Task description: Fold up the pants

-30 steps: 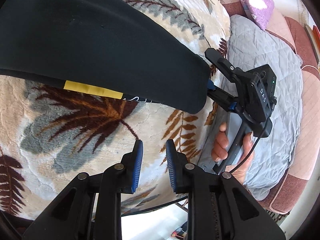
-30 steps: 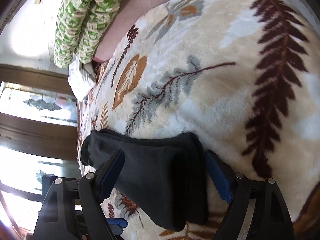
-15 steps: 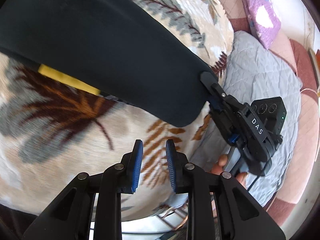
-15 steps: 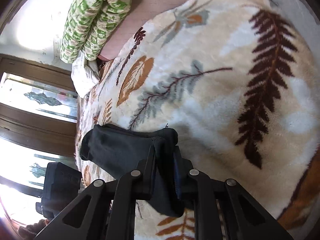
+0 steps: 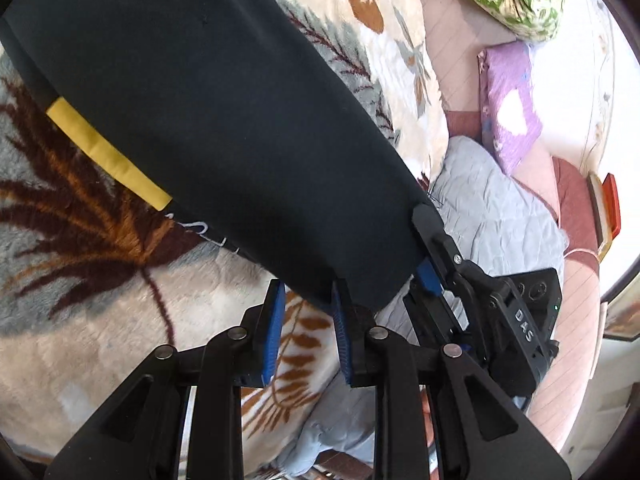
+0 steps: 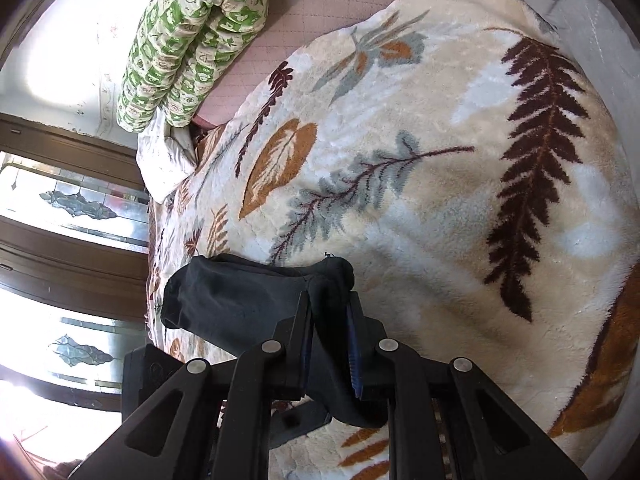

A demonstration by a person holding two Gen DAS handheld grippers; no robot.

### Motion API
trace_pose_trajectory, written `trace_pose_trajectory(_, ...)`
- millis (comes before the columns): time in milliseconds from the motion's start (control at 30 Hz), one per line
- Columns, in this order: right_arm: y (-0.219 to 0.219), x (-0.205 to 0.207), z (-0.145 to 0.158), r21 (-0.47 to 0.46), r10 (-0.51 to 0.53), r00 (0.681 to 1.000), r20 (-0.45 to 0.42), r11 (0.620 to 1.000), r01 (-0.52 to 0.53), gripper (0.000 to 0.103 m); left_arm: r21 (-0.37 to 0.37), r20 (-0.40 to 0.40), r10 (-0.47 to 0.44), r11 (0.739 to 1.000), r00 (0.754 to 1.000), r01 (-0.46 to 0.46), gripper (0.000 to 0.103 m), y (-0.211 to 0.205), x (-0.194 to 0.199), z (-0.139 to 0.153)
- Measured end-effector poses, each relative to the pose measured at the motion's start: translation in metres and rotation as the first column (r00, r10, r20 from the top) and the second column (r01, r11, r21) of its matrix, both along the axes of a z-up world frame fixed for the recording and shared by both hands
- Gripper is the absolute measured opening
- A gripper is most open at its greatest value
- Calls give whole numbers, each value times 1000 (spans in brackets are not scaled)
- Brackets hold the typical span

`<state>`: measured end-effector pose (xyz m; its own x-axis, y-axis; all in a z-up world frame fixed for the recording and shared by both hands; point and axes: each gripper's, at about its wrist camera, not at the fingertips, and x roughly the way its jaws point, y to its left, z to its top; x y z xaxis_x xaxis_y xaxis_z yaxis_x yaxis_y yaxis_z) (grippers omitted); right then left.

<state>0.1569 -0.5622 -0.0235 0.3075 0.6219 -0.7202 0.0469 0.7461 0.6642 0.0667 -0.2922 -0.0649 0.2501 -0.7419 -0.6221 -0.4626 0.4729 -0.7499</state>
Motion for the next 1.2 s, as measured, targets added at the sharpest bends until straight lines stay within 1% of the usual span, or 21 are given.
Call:
trace_pose_trajectory(67,1,1,2,1,1,1000,-2,1000,-1,15,-34,-14,-16,999,1000,16,20,-5,0,-8)
trace_pose_trajectory(100,2,1,3,4,1,1000,1,1000,-1,15,-62,-21,-6,998,1000,5,20,-5,-3,-12)
trace_pose_trajectory(167,3,2,5,4,0,1000,1,1000,0,15,-125,-58,42,991,997,-49,20,-4,-9,-21)
trace_pose_trajectory(200,4,2,6,4,1,1000,-1,1000,-1,15,-137,-68,64,988,996,-72,20,-2,-9,-24)
trace_pose_trajectory(300,3,2,7,13,-9,1000,-3,1000,9,15,-105,-27,113,988,993,-115,20,8,-1,-23)
trace_pose_trajectory(333,3,2,7,21,-14,1000,-4,1000,14,15,-104,-26,127,986,992,-129,20,10,2,-25)
trace_pose_trajectory(500,0,3,2,51,-46,999,-15,998,47,15,-121,-75,138,982,988,-146,20,7,16,-36)
trace_pose_trajectory(567,-2,3,-1,56,-52,998,-22,997,53,15,-129,-80,142,980,987,-152,20,9,16,-37)
trace_pose_trajectory(600,-3,3,-2,61,-59,998,-25,996,60,15,-127,-75,144,980,987,-153,21,1,22,-36)
trace_pose_trajectory(667,-5,3,-5,65,-68,997,-31,995,70,16,-114,-70,136,983,988,-144,20,-4,29,-36)
trace_pose_trajectory(733,-7,3,-7,63,-80,996,-36,995,82,16,-94,-70,121,987,990,-127,20,-4,27,-34)
trace_pose_trajectory(800,-9,3,-10,70,-94,995,-39,993,96,16,-63,-59,84,994,995,-87,20,-8,33,-28)
trace_pose_trajectory(933,-11,2,-11,68,-115,993,-38,991,117,16,-34,-80,27,999,996,-29,8,-16,46,-22)
trace_pose_trajectory(1033,-12,-2,-11,73,-130,991,-38,988,133,16,-44,-85,-6,999,996,3,5,-21,53,-15)
trace_pose_trajectory(1200,-12,-12,-5,74,-159,986,-39,984,162,15,-83,-78,-22,996,997,16,5,-17,59,-2)
